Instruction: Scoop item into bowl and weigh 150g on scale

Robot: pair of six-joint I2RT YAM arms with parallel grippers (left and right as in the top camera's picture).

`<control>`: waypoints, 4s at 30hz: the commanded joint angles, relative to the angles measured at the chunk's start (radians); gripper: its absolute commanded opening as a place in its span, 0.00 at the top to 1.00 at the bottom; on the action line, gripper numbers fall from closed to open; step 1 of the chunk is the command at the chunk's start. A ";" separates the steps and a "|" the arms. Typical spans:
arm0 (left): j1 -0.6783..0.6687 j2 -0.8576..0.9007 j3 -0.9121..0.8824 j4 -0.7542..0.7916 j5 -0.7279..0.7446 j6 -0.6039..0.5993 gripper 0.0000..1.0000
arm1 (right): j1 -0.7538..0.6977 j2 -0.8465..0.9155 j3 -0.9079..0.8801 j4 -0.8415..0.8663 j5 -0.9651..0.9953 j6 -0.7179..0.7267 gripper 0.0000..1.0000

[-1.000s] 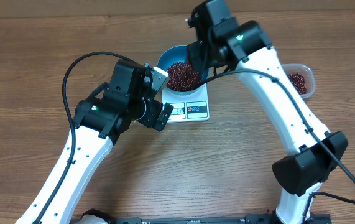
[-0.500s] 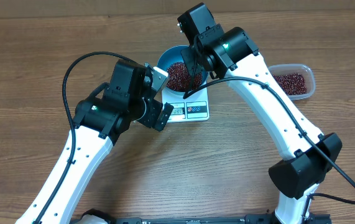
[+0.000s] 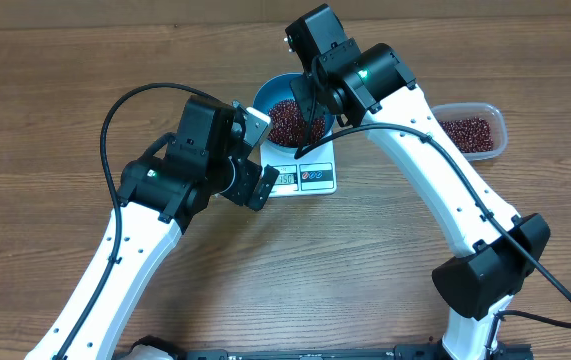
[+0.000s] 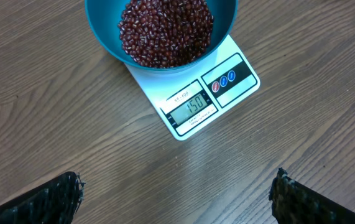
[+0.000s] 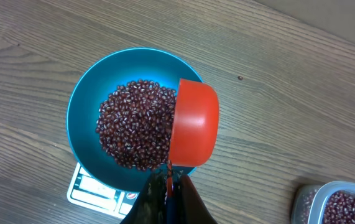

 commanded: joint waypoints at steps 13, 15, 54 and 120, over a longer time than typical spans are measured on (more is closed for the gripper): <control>-0.006 0.006 0.002 0.002 0.014 0.019 0.01 | -0.003 0.003 0.029 0.005 -0.016 -0.004 0.96; -0.006 0.006 0.002 0.002 0.014 0.019 0.00 | -0.003 0.003 0.029 0.006 -0.017 -0.004 0.96; -0.006 0.006 0.001 0.002 0.014 0.019 0.00 | -0.721 -0.157 0.027 -0.162 -1.176 -0.240 0.96; -0.006 0.006 0.002 0.002 0.014 0.019 0.00 | -0.144 0.240 0.006 0.077 -0.302 -0.055 0.96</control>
